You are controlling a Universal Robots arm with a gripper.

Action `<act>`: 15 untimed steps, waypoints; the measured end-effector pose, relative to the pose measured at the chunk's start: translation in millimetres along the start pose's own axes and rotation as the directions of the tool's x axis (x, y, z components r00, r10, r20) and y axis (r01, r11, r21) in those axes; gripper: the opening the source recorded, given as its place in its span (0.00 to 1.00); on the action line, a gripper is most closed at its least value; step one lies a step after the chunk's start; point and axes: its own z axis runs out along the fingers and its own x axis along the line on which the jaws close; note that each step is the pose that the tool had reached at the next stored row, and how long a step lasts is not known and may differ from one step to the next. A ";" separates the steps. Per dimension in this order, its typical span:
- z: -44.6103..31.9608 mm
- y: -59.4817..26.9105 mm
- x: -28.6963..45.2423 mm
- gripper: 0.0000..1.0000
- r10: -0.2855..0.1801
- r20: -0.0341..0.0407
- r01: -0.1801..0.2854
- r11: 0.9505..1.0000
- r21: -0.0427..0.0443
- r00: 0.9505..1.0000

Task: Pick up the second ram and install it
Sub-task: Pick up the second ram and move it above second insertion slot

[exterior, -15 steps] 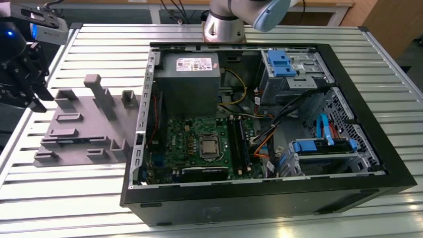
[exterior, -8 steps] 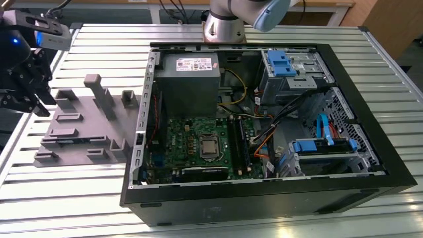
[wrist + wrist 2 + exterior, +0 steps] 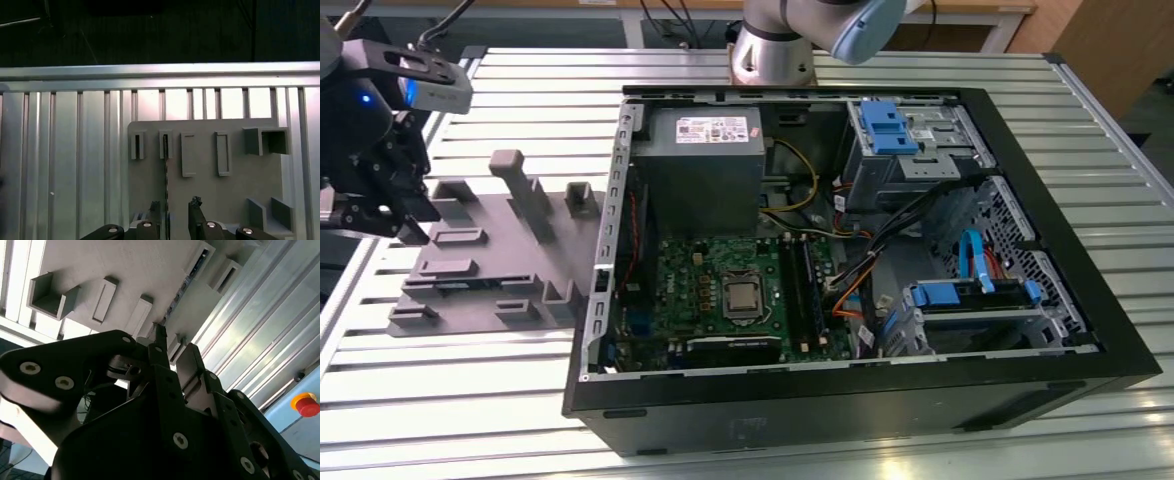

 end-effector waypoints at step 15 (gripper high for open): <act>24.9 -1.0 5.6 0.37 -0.007 0.000 0.007 1.000 0.003 1.000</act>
